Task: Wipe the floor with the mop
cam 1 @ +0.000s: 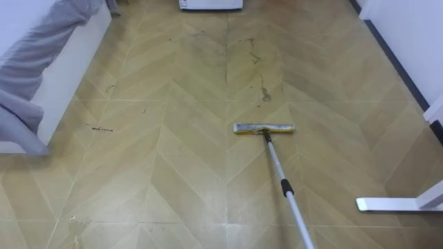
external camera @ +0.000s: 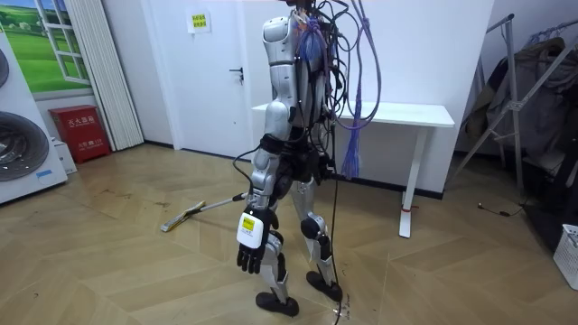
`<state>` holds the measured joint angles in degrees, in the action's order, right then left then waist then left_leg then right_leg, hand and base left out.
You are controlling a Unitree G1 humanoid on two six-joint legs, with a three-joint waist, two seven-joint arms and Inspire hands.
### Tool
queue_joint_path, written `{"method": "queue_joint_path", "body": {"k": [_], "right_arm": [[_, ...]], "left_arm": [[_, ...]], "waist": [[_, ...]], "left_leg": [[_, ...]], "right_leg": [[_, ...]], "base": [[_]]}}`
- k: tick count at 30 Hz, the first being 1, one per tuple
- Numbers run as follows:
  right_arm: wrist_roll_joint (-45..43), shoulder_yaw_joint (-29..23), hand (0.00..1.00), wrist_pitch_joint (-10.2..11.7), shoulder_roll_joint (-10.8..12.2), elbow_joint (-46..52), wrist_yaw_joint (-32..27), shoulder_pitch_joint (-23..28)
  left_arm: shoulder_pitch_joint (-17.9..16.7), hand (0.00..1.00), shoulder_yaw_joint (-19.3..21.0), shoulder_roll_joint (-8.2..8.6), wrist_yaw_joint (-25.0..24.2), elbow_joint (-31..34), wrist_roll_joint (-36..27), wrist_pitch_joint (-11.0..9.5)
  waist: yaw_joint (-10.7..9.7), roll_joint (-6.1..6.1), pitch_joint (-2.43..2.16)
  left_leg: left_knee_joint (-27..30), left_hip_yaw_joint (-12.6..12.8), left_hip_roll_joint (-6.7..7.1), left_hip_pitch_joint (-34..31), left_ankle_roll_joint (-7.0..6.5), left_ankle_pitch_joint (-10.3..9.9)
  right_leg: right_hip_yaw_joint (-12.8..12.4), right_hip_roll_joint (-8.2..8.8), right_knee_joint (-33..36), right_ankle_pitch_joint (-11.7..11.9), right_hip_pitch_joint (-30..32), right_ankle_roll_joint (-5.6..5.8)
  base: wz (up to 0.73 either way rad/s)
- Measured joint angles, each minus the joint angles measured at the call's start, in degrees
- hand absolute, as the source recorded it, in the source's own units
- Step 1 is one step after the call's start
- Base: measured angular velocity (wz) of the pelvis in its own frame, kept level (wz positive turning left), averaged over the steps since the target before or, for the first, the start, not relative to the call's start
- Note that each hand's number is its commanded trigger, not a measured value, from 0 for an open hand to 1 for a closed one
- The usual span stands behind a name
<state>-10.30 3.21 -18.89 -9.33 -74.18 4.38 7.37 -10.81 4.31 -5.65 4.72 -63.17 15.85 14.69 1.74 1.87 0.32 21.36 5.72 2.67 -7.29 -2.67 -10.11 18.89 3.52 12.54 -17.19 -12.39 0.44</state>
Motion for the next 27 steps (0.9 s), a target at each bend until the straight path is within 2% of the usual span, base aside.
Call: {"method": "queue_joint_path", "body": {"k": [17, 21, 27], "right_arm": [[-0.15, -0.43, 1.0, 0.0, 0.02, 0.38, -0.03, -0.02], [0.02, -0.43, 1.0, 0.03, 0.15, 0.51, -0.35, -0.49], [1.82, 0.07, 1.0, 0.15, 0.2, 0.3, -0.69, -1.18]], "left_arm": [[0.2, 0.0, 0.01, 0.01, -0.39, 0.0, -0.03, 0.05], [0.81, 0.0, -0.21, -0.08, -0.84, 0.31, -0.04, 0.14], [2.87, 0.0, -2.16, -0.32, -0.77, -0.07, -0.56, -0.02]], "waist": [[0.06, -0.14, -0.02], [-0.32, 0.15, -0.45], [-0.82, 0.31, -0.72]], "left_leg": [[0.19, 0.2, -0.18, -0.64, 0.01, 0.0], [0.12, 0.27, -0.02, -2.15, -0.5, 0.54], [0.26, 0.03, 0.03, -5.25, -0.65, 1.07]], "right_leg": [[-0.02, -0.01, -0.35, 0.0, 0.75, 0.0], [0.13, 0.04, -1.13, -0.03, 1.9, 0.01], [0.32, -0.15, -1.63, -0.02, 4.58, -0.04]], "base": [[-0.01], [0.0], [0.04]]}}
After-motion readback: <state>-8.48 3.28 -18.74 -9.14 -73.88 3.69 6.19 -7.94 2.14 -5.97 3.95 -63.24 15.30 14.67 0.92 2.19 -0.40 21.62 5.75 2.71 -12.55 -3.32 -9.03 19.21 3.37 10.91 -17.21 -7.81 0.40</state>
